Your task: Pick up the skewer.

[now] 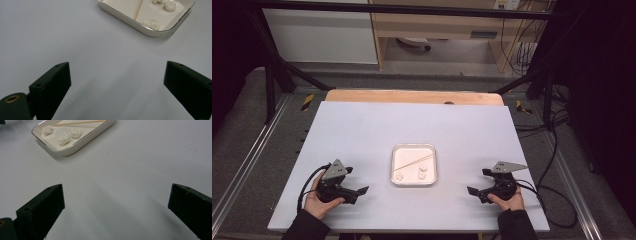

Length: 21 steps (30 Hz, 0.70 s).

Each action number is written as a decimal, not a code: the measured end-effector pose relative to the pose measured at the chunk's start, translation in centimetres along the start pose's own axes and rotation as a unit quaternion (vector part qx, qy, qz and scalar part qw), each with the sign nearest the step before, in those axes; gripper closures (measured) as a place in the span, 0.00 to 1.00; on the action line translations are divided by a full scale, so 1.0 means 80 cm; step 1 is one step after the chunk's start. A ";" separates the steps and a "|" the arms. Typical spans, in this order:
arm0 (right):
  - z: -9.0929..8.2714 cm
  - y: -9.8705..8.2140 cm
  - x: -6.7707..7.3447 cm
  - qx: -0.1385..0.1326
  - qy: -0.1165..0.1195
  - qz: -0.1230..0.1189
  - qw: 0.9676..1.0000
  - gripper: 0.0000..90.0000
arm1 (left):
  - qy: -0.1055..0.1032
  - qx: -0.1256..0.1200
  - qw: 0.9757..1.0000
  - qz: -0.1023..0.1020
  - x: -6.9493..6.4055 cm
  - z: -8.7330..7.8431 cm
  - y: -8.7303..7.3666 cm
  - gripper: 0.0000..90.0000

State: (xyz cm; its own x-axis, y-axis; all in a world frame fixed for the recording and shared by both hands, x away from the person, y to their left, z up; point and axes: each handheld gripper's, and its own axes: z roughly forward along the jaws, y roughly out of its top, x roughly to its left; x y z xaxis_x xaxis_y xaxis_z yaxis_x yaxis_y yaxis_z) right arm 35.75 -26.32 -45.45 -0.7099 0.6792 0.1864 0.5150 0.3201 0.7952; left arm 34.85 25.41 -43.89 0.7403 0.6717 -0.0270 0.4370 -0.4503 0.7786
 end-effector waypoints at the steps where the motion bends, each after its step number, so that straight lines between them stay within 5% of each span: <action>1: 0.000 0.000 0.000 0.000 0.000 0.000 1.000 0.01 | 0.000 0.001 1.000 0.001 -0.001 0.001 0.001 0.08; 21: 0.003 -0.001 0.001 0.008 -0.005 -0.001 1.000 0.01 | -0.001 0.011 0.999 0.032 -0.010 0.015 0.037 0.09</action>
State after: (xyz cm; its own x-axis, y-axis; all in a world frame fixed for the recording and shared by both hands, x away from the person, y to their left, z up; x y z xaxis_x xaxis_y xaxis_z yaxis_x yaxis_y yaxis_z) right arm 35.74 -26.15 -45.64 -0.7062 0.6848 0.1799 0.5214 0.3312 0.7864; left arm 36.16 22.81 -42.32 0.7681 0.6400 0.0201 0.4009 -0.5052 0.7642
